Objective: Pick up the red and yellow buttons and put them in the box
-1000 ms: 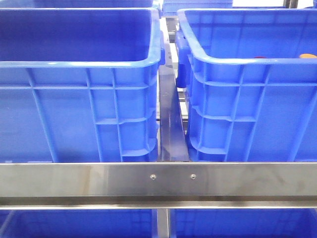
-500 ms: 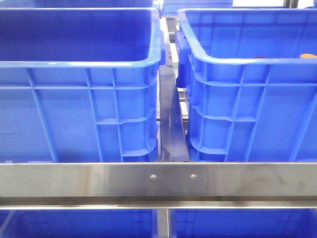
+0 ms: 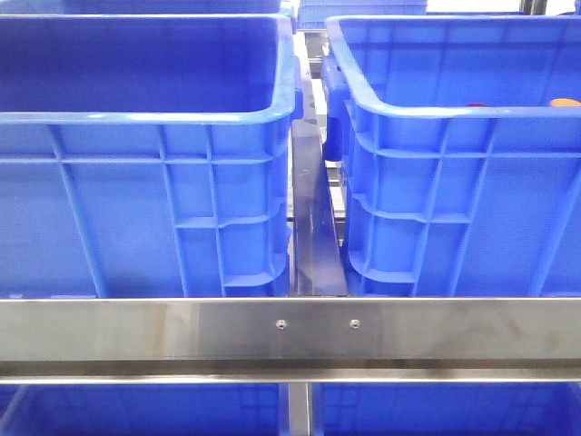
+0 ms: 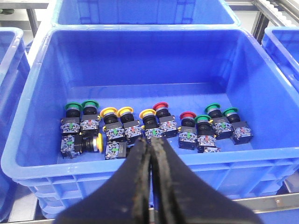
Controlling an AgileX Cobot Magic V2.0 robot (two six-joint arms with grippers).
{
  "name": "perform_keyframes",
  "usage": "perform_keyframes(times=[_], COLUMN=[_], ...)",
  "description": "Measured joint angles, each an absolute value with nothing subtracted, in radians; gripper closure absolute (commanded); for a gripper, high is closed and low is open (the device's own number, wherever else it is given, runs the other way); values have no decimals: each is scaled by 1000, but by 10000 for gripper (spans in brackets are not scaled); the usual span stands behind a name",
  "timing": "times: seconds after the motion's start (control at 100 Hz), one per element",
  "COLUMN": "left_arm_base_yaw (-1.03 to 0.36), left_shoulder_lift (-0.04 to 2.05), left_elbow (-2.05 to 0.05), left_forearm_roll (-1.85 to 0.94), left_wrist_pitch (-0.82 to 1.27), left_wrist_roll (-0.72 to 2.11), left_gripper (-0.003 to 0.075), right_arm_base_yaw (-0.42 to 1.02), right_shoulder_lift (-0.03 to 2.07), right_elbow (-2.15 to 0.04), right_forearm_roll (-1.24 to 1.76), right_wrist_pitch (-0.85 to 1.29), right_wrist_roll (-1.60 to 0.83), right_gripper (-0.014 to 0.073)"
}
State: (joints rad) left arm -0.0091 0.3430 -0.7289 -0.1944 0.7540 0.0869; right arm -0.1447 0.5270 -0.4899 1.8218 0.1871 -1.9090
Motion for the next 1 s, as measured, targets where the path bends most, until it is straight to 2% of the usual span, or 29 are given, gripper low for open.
perform_keyframes(times=[0.75, 1.0], left_arm_base_yaw=[-9, -9], left_shoulder_lift=[343, 305], left_elbow=[-726, -608], left_forearm_roll=[-193, -181], left_wrist_pitch=[734, 461], left_wrist_roll=[87, 87], left_gripper=[739, 739], right_arm_base_yaw=[-145, -145], right_shoulder_lift=[527, 527], right_elbow=[-490, -490], right_forearm_roll=[1822, 1822], right_wrist_pitch=[187, 188], right_wrist_roll=[-1907, -1907], right_gripper=[709, 709])
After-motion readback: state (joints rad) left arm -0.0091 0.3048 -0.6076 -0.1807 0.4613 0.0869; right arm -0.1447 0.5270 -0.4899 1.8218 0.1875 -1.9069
